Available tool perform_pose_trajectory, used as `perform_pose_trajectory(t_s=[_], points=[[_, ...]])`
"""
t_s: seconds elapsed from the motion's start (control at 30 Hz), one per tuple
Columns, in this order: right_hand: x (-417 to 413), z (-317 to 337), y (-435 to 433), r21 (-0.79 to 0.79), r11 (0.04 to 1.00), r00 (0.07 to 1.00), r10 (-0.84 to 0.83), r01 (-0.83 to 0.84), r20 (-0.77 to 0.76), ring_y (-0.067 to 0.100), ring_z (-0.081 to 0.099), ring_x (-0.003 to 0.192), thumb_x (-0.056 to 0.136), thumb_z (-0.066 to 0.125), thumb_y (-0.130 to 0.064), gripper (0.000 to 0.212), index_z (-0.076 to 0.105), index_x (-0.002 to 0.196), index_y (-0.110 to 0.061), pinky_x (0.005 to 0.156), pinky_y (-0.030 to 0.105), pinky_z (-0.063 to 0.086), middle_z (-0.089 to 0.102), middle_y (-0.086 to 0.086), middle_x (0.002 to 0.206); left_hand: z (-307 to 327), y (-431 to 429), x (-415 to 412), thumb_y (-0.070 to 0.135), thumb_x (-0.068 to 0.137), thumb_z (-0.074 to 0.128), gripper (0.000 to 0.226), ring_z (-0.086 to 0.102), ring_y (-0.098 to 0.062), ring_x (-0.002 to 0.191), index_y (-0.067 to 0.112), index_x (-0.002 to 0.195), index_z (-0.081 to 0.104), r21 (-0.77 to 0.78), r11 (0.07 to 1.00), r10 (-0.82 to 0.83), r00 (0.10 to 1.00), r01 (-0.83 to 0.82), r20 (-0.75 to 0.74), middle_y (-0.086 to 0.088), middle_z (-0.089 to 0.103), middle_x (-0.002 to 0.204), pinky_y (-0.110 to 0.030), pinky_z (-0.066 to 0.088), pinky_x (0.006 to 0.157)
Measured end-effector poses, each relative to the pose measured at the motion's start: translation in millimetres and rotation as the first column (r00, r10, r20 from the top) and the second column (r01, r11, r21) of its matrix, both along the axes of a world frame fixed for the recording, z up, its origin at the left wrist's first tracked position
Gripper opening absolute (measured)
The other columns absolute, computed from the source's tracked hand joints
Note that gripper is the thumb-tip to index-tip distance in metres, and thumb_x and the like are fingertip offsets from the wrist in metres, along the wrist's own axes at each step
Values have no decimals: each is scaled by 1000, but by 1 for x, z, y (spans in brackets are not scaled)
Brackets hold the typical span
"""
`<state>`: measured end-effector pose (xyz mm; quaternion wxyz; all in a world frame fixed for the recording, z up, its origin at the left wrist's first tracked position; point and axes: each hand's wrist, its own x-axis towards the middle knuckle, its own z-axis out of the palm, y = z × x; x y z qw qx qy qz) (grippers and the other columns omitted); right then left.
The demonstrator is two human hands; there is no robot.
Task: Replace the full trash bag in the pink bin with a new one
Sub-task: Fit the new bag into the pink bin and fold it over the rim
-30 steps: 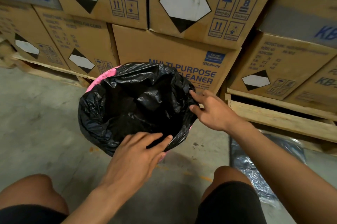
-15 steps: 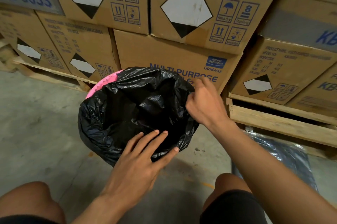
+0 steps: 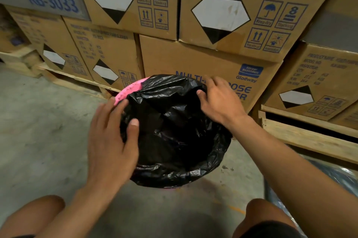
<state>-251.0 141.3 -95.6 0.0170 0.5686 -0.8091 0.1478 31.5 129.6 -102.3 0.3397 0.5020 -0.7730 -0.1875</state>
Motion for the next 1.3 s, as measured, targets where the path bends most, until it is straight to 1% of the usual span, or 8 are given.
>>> perform_pose_trajectory(t_s=[0.13,0.27,0.4,0.53,0.63,0.83,1.1,1.3], points=[[10,-9,-49,56,941,938,339,-335,-76,35,43,140,104,47,-28,51,46,149,-3,118,43,34,52,17,146,-10,-32,11,42,106,29,53,8,-22,155,30,158,23,308,947,70,995,-88,70,-6,17,167,-44,12,124],[25,-20,-89,159,870,872,482,-466,-85,32,32,150,106,45,-32,53,43,152,-7,123,47,25,42,15,157,-18,-36,13,30,107,32,48,33,-18,145,25,155,34,242,970,22,1000,-24,13,0,39,158,-25,20,111],[33,-28,-107,168,869,875,480,-464,-67,28,26,152,107,36,-41,56,37,156,-13,123,54,23,37,8,160,-18,-42,14,31,107,34,44,42,-9,134,24,149,45,269,958,133,983,-95,-125,11,49,145,-21,27,105],[37,-29,-112,173,886,891,448,-431,-74,27,21,154,109,32,-41,55,33,158,-16,123,54,15,30,6,165,-20,-53,20,32,105,39,40,54,-24,130,18,134,64,275,938,252,959,-210,-130,-5,65,135,-33,40,101],[42,-24,-117,154,895,902,430,-419,-47,28,34,148,109,31,-42,53,38,155,-17,120,57,21,42,5,157,-23,-61,21,34,98,54,27,67,-14,103,22,105,78,251,933,300,943,-258,-143,2,77,104,-26,41,84],[49,-16,-132,154,913,925,380,-379,24,34,52,125,108,33,-44,45,53,141,-20,108,49,39,58,10,130,-30,-75,24,31,91,66,16,68,-2,80,23,89,80,213,932,338,914,-292,-225,16,70,77,-28,54,86],[54,-15,-147,125,938,945,314,-324,95,28,54,121,105,38,-50,37,60,130,-34,103,53,41,59,3,121,-35,-90,22,32,96,63,18,56,4,69,20,85,70,372,862,450,858,-345,-247,17,62,74,-15,38,62],[62,-16,-153,103,952,955,279,-289,97,28,54,124,104,44,-45,29,62,125,-33,101,54,36,62,2,128,-38,-97,22,22,95,59,14,68,-16,85,22,89,72,507,812,480,826,-291,-296,4,72,84,-35,54,82]])
